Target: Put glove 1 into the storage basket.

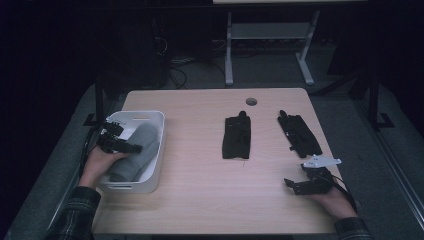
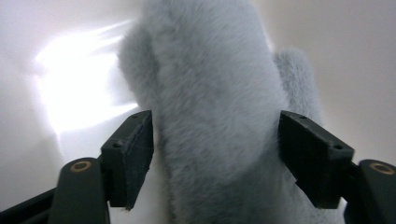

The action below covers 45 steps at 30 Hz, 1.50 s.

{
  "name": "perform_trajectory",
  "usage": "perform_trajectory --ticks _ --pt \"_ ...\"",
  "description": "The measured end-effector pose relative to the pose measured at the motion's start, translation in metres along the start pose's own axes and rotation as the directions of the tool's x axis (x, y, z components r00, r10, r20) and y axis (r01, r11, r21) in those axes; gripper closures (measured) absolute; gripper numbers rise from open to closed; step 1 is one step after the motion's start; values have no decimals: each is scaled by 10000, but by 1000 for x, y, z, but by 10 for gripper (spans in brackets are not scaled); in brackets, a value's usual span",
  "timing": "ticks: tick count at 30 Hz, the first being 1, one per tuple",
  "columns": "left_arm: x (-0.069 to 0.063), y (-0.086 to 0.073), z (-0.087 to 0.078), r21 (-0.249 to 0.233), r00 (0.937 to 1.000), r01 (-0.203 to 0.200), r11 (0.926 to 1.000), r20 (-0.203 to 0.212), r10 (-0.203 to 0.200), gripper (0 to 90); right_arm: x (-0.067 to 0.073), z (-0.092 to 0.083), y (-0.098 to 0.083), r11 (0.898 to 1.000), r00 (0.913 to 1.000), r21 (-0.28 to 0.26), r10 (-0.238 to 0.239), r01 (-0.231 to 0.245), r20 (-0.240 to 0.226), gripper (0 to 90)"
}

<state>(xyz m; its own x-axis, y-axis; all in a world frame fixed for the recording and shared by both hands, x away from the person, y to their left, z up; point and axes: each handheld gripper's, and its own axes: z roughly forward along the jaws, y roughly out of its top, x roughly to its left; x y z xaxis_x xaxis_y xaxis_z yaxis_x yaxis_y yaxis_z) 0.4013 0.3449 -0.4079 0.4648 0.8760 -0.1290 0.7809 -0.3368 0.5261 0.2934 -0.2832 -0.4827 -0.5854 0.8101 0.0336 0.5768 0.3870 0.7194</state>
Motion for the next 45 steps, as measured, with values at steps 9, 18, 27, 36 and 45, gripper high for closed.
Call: perform_trajectory --ticks 9,18,27,36,45 --pt "-6 7 -15 -428 9998 -131 9990 -133 125 176 0 0 0 10000 10000 1 -3 3 -1 110" --pt "-34 22 -31 -1127 9962 -741 9909 372 788 173 0 0 0 10000 10000 0 -5 5 0 110" --pt "-73 34 -32 -1651 9834 -1365 9768 965 1537 159 0 0 0 10000 10000 4 -4 4 2 110" --pt "-118 38 -24 -2138 9639 -1964 9569 1368 2284 131 0 1 1 10000 10000 18 -52 53 -42 108" --pt "-164 37 -2 -2254 9325 -2678 9367 1840 3109 130 0 1 1 10000 10000 0 -39 39 -36 134"
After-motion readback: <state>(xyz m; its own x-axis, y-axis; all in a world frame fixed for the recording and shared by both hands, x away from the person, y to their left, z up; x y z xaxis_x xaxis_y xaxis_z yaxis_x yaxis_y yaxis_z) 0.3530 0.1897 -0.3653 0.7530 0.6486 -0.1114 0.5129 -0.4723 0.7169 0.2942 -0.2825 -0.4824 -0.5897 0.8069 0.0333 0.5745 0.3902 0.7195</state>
